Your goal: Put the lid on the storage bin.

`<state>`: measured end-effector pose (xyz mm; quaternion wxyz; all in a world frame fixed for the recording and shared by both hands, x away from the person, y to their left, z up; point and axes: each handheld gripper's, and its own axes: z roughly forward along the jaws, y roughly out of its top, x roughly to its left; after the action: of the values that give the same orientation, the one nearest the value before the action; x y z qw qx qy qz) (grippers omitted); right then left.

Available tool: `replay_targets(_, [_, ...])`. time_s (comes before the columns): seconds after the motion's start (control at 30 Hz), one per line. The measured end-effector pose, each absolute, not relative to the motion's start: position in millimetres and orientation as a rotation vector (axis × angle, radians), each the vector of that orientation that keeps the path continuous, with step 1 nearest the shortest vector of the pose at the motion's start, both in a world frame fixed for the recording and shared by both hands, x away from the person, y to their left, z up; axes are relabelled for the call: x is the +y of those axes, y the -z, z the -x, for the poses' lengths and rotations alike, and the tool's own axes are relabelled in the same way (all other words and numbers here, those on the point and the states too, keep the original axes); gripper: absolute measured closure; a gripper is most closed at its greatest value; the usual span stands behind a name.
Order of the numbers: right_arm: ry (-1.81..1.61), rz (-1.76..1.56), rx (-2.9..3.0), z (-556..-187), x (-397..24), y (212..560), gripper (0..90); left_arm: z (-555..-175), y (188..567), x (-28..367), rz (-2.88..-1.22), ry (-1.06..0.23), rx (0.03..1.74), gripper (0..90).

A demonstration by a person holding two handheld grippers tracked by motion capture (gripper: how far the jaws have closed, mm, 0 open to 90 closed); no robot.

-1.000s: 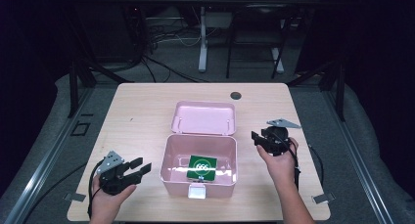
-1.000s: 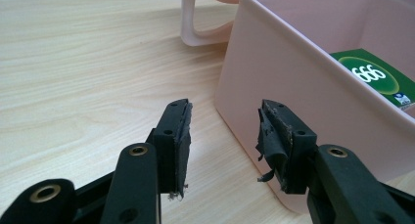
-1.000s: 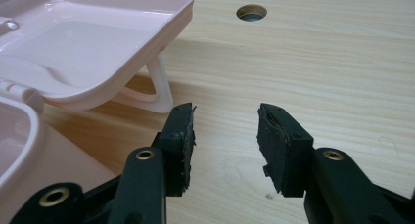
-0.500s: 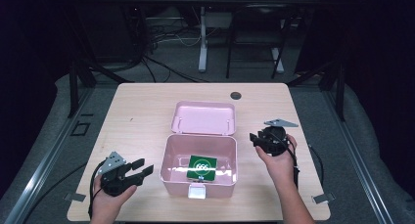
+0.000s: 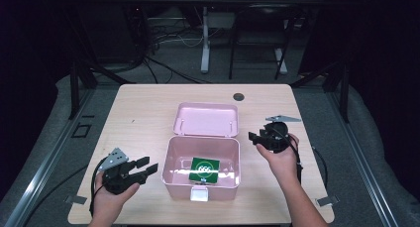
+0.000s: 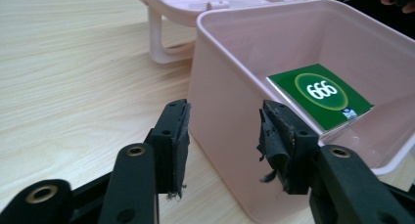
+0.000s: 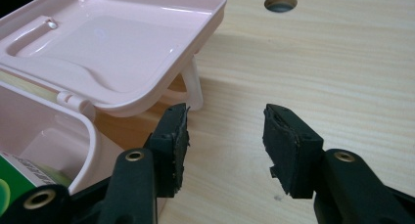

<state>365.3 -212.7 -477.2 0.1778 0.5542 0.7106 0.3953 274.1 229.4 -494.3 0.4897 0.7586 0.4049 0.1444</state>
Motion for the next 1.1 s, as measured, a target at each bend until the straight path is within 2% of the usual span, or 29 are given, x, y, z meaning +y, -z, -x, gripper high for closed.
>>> replay_targets(0.4, [-1.134, -1.605, 2.071, -384, -210, 454, 56.2, -279, 479, 222, -1.845, -0.330, 0.929, 55.8])
replay_targets(0.67, [-1.157, -1.612, 2.090, -395, -201, 446, 56.3, -279, 478, 214, -1.859, -0.319, 0.911, 57.6])
replay_targets(0.97, [-1.170, -1.660, 2.096, -408, -192, 451, 56.7, -278, 483, 206, -1.886, -0.310, 0.893, 58.4])
replay_targets(1.1, [-1.159, -1.681, 2.104, -416, -187, 457, 57.3, -277, 486, 203, -1.914, -0.310, 0.880, 61.9])
